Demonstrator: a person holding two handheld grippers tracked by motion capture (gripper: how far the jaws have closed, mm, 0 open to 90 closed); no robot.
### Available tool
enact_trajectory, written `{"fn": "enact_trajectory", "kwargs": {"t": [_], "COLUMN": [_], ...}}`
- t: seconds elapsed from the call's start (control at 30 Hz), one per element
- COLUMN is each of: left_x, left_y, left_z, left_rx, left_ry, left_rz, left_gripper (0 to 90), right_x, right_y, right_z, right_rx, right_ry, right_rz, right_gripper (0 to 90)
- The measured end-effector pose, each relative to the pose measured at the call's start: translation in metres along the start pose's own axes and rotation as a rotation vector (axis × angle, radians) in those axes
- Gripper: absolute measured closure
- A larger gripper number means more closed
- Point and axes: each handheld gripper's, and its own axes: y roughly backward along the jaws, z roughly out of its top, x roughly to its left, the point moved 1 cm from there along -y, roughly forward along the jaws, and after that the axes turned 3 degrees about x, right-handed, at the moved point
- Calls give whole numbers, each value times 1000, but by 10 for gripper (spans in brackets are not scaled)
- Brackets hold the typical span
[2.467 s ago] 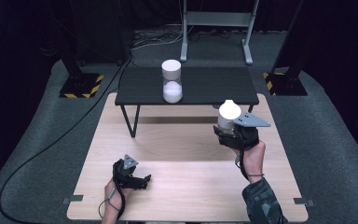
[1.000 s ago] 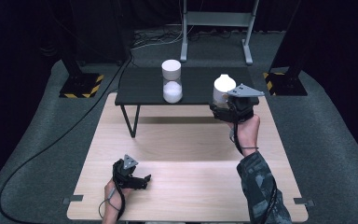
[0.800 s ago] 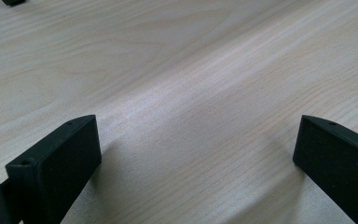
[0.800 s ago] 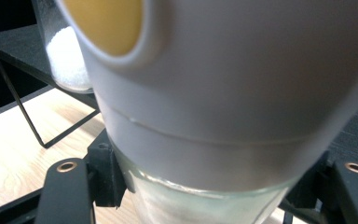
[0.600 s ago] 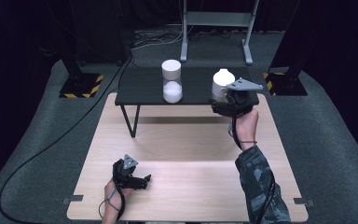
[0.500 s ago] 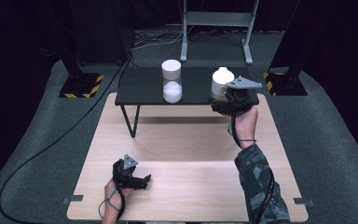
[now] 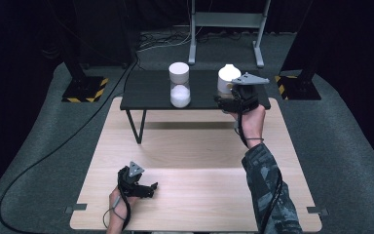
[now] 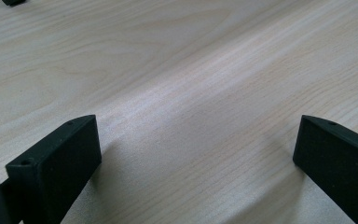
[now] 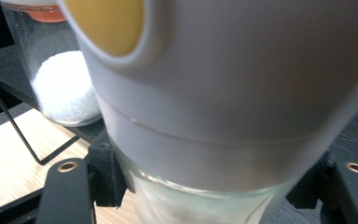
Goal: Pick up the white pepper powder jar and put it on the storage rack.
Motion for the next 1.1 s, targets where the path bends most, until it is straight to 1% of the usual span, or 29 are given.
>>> {"fn": "enact_trajectory", "kwargs": {"t": [0.1, 0.27, 0.57, 0.6, 0.77, 1.1], "left_x": [0, 0, 0, 0, 0, 0], "left_y": [0, 0, 0, 0, 0, 0], "left_z": [0, 0, 0, 0, 0, 0], "left_rx": [0, 0, 1, 1, 1, 0], "left_ry": [0, 0, -1, -1, -1, -1], "left_rz": [0, 0, 0, 0, 0, 0], "left_gripper": [4, 5, 5, 5, 5, 5], "right_x": [-3, -6, -8, -9, -9, -10], "right_y": [-8, -15, -23, -25, -29, -39], "right_z": [3, 4, 7, 8, 9, 10], "right_rx": [13, 15, 20, 22, 23, 36], "right_ry": [-10, -29, -36, -41, -42, -52], "right_rz": [3, 13, 20, 29, 40, 34], "right_gripper": [305, 305, 305, 305, 305, 305]}}
